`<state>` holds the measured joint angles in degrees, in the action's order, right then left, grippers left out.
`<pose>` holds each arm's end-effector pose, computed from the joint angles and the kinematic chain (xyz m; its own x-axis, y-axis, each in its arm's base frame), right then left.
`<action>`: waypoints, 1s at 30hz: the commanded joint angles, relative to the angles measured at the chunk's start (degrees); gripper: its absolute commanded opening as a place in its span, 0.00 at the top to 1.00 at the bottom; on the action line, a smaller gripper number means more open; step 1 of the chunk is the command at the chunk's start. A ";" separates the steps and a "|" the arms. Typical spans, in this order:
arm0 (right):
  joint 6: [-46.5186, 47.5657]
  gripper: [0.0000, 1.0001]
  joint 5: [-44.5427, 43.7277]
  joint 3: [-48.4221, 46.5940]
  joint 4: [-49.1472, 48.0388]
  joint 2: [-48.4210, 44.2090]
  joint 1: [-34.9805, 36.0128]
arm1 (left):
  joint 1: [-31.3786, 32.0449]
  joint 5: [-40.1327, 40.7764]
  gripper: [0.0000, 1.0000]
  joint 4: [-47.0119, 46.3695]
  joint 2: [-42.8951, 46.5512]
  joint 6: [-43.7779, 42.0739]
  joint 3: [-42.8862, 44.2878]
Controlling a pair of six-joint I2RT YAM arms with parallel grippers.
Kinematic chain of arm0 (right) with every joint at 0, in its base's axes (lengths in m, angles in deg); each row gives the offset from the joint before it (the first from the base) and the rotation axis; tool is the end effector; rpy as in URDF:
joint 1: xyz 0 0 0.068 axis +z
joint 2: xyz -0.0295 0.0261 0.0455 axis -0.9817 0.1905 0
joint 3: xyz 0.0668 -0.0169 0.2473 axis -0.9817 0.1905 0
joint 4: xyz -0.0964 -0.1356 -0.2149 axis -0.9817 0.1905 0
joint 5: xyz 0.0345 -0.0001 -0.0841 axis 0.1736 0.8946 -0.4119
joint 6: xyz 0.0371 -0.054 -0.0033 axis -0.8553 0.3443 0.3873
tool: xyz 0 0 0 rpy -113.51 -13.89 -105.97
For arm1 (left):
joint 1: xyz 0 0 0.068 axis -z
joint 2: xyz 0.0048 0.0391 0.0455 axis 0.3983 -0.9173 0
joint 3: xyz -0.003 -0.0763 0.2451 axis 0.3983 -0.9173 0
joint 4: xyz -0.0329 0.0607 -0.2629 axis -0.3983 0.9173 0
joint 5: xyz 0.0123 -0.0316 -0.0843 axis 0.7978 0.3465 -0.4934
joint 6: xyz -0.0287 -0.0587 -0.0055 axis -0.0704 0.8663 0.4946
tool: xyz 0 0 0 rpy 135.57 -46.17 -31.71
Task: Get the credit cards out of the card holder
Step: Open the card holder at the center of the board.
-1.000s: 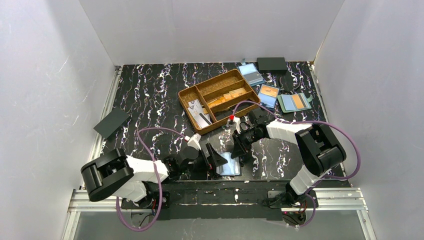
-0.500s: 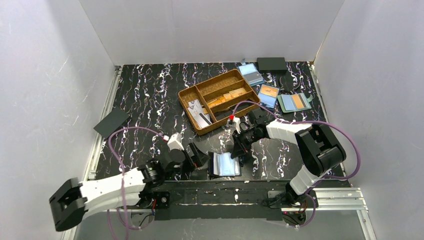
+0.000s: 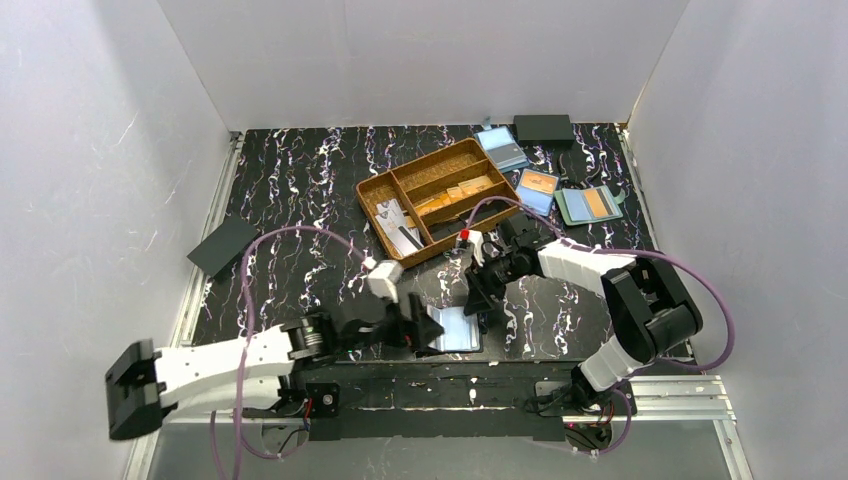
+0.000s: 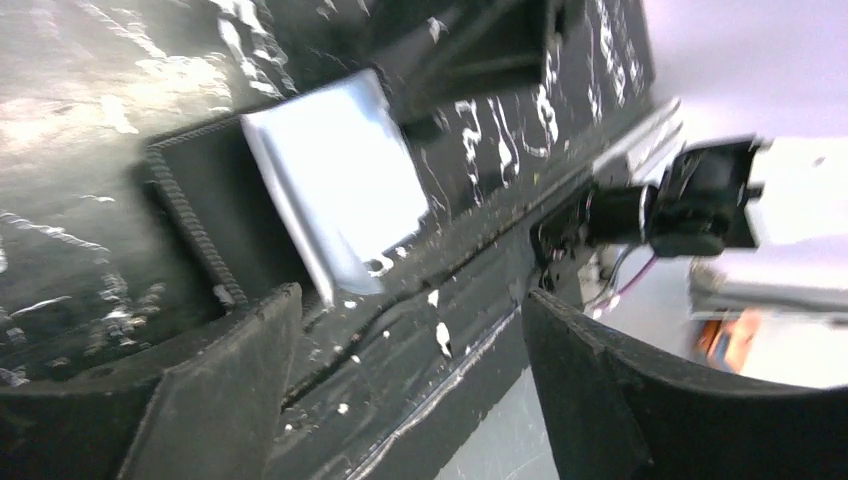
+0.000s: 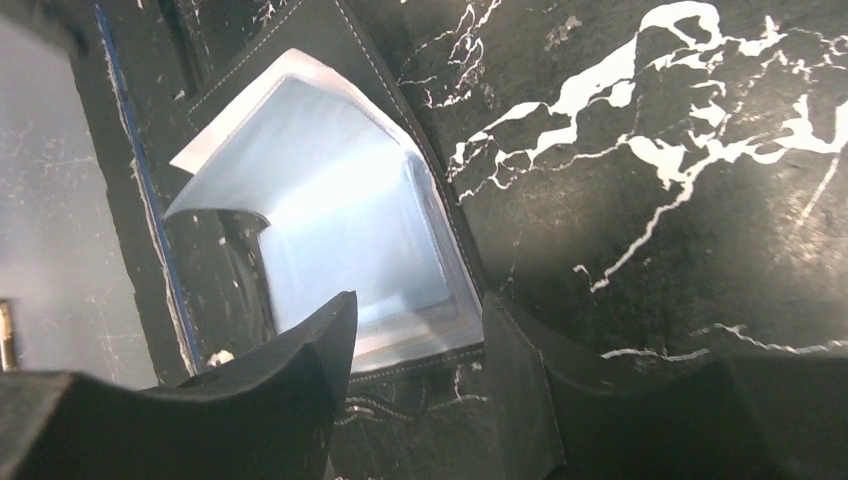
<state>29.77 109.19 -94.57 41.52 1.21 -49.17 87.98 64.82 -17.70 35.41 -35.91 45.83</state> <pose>0.2388 0.1787 0.1239 -0.5302 -0.5636 -0.6334 -0.8456 0.2975 0.4431 0.1053 -0.2009 0.2041 -0.7520 -0.2629 -0.6045 0.3695 0.5913 -0.7168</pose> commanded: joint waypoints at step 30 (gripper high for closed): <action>4.88 0.57 3.03 -3.35 5.64 -2.27 -7.06 | 10.91 19.38 0.31 28.93 -54.53 6.62 39.51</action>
<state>34.20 110.43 -95.75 46.62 -1.33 -55.77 99.24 81.98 6.85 -17.94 -31.03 83.97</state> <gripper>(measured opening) 0.438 0.698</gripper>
